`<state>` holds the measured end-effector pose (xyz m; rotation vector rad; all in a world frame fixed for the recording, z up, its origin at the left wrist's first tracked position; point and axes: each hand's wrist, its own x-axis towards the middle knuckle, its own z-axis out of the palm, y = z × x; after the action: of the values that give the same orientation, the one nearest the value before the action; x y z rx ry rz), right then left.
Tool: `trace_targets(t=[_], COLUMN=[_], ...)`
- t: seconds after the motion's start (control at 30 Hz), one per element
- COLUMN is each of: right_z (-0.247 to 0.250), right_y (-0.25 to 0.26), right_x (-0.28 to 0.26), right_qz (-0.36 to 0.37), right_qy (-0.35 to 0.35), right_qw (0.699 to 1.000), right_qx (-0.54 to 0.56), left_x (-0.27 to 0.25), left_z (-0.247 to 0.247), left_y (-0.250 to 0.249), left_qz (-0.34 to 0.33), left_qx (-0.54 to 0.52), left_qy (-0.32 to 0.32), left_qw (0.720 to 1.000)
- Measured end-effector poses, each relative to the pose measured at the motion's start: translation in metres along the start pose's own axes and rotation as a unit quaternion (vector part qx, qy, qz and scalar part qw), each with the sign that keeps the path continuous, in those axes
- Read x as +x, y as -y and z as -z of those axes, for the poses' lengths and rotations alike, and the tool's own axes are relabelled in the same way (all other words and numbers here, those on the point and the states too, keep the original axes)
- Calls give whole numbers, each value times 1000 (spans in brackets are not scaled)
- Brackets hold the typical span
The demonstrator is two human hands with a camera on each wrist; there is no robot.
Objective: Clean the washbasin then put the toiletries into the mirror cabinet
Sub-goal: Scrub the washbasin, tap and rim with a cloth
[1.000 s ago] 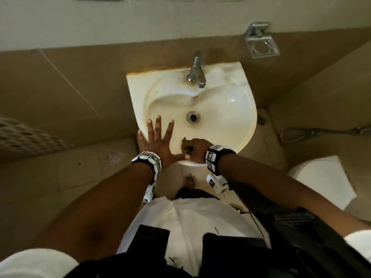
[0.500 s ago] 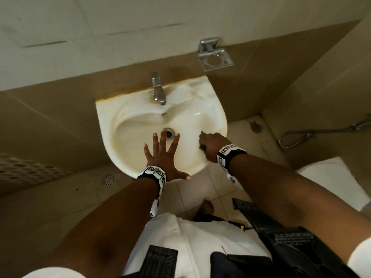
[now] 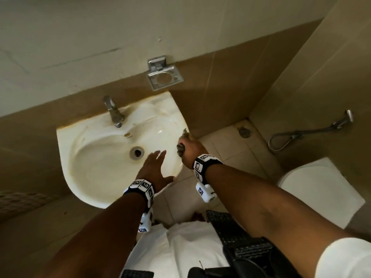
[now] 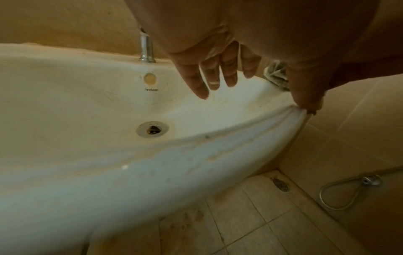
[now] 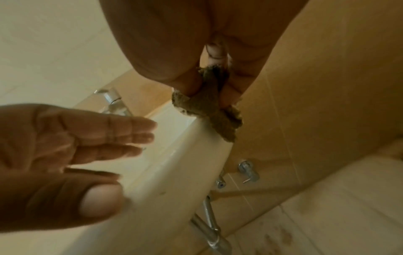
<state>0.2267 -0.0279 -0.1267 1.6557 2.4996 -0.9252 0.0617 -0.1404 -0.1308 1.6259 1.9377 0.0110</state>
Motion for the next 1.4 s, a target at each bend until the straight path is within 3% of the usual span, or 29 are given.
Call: trace_targets(t=[0.07, 0.1, 0.17, 0.27, 0.43, 0.5, 0.73, 0.87, 1.0, 1.13, 1.23, 1.4], right_z=[6, 7, -10, -15, 5, 13, 40, 20, 35, 25, 30, 75], right_y=[7, 9, -5, -18, -17, -25, -48, -73, -79, -96, -84, -42], right_x=[-3, -5, -6, -13, -11, 3, 114, 179, 130, 93, 130, 240], right_qz=[-19, -8, -79, -121, -174, -188, -124, -82, -61, -42, -39, 4], right_qy=[-12, -65, -132, -101, -73, -39, 40, 101, 105, 172, 124, 67], right_qw=[993, 983, 952, 952, 913, 917, 922, 928, 936, 928, 936, 942], right_qx=[113, 170, 264, 263, 362, 348, 366, 348, 331, 327, 326, 328], left_x=[4, 7, 11, 24, 47, 60, 120, 140, 146, 154, 157, 165], left_z=[-1, 0, 3, 10, 19, 22, 50, 59, 66, 72, 76, 76], left_y=[-3, -5, -9, -17, -40, -49, -80, -90, -96, -95, -95, -94], left_qz=[-26, -37, -56, -80, -109, -107, -22, 22, 48, 87, 100, 105], left_qx=[-10, -13, -11, -1, -19, -23, -72, -108, -80, -63, -62, -59], left_qy=[6, 4, 11, 15, 5, -3, -28, -55, -52, -40, -44, -47], left_qw=[1000, 999, 998, 997, 994, 994, 997, 992, 994, 993, 992, 992])
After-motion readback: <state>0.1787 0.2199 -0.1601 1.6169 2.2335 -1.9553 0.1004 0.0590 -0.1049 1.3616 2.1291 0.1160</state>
